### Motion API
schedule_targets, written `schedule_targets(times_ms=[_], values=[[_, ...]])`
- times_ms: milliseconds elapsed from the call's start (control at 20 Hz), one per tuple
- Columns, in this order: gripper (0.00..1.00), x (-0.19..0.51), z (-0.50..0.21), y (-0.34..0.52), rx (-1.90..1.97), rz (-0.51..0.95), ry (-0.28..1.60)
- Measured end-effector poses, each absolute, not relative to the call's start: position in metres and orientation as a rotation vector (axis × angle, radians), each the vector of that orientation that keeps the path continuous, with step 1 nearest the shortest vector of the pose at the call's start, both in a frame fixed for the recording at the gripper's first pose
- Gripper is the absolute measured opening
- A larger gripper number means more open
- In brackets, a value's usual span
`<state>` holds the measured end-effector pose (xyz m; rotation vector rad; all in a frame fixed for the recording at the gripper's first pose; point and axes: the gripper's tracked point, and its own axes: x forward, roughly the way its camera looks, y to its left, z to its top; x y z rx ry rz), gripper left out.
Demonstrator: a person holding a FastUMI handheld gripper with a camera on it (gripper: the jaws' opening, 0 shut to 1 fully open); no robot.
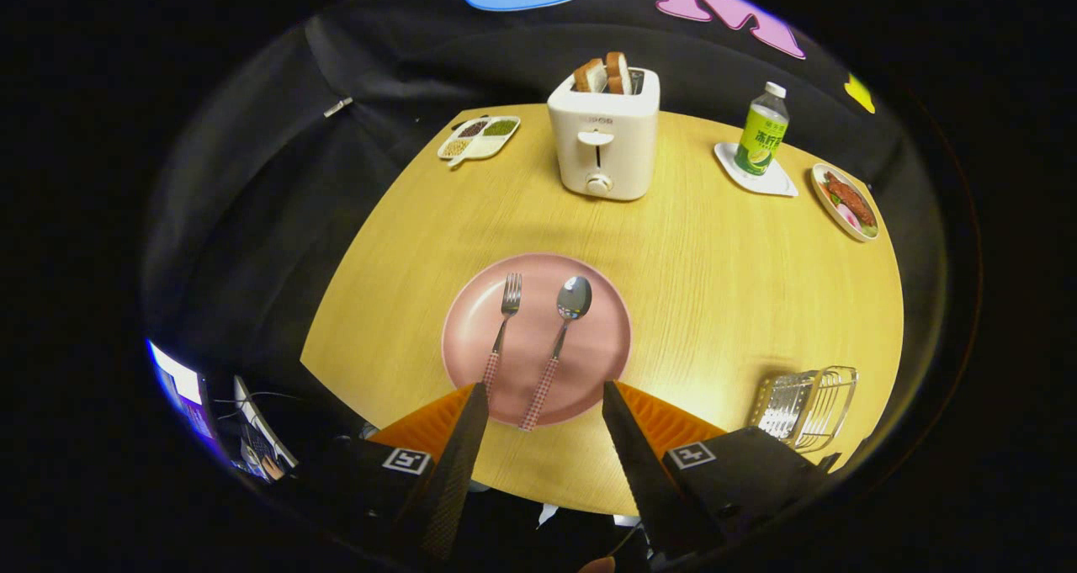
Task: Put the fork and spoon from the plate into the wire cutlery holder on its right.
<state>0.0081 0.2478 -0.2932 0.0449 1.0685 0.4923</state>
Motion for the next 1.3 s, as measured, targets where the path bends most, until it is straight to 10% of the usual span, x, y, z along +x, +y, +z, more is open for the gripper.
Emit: schedule_targets(times_ms=[600, 1000, 1300], values=[[0.65, 0.004, -0.39, 0.282, 0.077, 0.394, 1.317], [0.14, 0.0, -0.403, 0.277, 0.098, 0.337, 1.404], [0.12, 0.0, -0.359, 0.273, 0.237, 0.426, 1.334]])
